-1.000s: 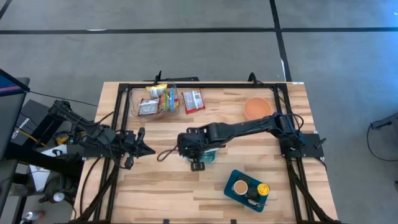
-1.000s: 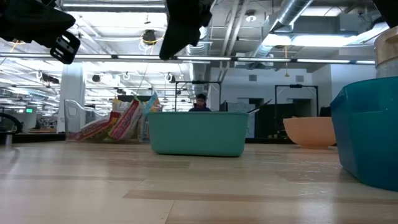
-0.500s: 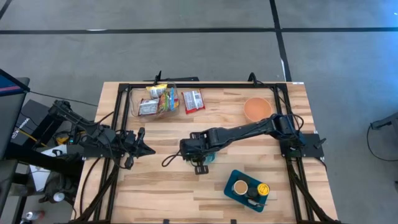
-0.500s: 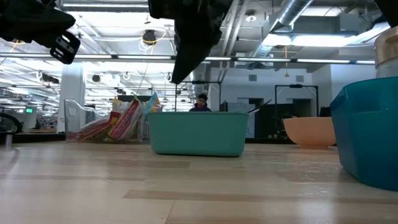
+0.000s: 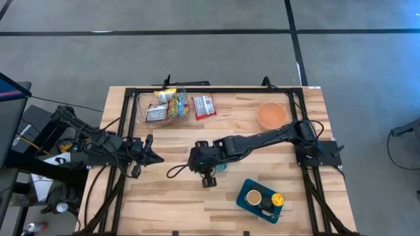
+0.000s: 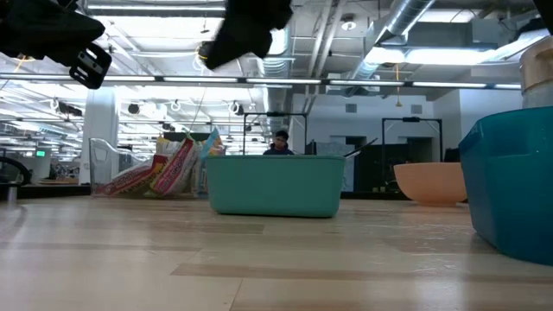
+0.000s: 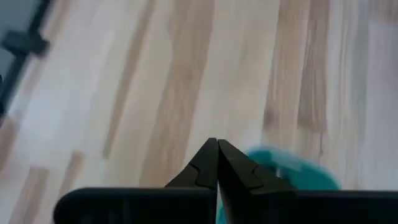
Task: Pick & Place Food Item
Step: Put the red noodle pack into the transparent bin
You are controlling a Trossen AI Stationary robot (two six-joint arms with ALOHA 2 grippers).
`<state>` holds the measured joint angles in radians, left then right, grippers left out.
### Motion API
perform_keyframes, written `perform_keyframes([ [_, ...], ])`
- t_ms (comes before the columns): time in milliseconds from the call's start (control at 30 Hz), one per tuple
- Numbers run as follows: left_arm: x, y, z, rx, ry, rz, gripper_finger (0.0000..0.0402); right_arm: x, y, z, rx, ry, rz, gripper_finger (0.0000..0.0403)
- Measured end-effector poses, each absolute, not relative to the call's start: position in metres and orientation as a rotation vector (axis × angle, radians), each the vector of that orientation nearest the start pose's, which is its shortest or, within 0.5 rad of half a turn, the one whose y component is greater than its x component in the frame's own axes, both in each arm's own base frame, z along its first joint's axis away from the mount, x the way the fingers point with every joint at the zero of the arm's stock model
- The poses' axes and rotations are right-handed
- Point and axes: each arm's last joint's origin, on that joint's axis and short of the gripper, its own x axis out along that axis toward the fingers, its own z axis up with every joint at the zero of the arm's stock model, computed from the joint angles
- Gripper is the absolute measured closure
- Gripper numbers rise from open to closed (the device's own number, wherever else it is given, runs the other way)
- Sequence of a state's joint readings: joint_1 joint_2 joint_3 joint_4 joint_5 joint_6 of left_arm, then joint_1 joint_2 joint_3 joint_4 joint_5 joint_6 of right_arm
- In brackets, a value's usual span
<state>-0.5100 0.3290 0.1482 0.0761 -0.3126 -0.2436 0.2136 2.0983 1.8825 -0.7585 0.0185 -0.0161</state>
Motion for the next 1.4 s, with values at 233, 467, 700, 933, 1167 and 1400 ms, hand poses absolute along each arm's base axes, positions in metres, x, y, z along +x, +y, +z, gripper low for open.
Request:
perform_keyframes([
  [233,0.106,-0.049,0.194,-0.201,0.12,-0.184,0.0402,0.453,0.103,0.269,-0.135,0.863,0.246,0.0403],
  [467,0.106,-0.049,0.194,-0.201,0.119,-0.185,0.0402,0.452,0.102,0.268,-0.142,0.868,0.26,0.0403],
  [700,0.106,-0.049,0.194,-0.201,0.119,-0.184,0.0402,0.452,0.102,0.268,-0.146,0.874,0.25,0.0403],
  [933,0.106,-0.049,0.194,-0.201,0.119,-0.184,0.0402,0.452,0.098,0.27,-0.138,0.87,0.242,0.0403],
  [1167,0.106,-0.049,0.194,-0.201,0.119,-0.184,0.0402,0.437,0.094,0.3,-0.127,0.839,0.247,0.0403],
  [1400,0.106,-0.049,0.194,-0.201,0.12,-0.184,0.0402,0.397,0.081,0.344,-0.08,0.874,0.214,0.0403],
])
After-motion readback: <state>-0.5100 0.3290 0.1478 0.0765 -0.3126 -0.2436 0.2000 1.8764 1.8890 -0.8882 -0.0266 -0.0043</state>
